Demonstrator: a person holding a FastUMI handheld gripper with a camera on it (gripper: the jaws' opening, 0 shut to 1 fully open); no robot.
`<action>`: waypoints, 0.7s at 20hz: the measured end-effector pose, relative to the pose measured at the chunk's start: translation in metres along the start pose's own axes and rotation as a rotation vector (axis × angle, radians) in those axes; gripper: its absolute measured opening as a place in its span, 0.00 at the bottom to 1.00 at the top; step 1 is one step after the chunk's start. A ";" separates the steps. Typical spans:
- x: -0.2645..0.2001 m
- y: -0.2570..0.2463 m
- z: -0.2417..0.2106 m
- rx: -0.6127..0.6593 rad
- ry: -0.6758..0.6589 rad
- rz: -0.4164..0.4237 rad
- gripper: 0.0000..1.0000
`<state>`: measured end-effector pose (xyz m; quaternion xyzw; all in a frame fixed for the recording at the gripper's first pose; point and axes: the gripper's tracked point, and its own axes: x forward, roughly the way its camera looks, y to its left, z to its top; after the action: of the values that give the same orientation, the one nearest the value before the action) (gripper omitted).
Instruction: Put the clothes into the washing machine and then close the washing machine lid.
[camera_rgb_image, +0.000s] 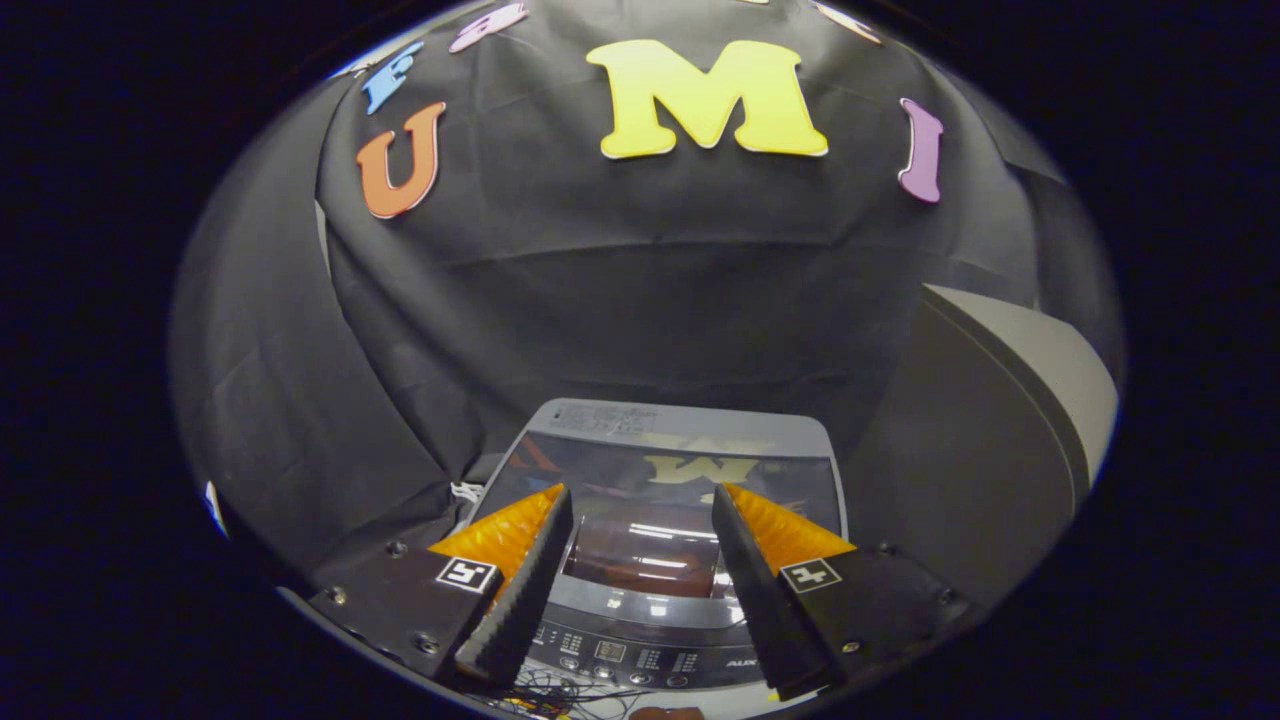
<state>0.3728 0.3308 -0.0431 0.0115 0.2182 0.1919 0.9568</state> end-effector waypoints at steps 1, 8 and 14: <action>-0.010 -0.002 0.004 0.000 -0.017 0.002 0.88; -0.099 -0.043 0.002 -0.011 -0.125 -0.022 0.89; -0.193 -0.101 -0.017 -0.047 -0.216 -0.059 0.88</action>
<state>0.2422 0.1648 0.0104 0.0032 0.1096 0.1665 0.9799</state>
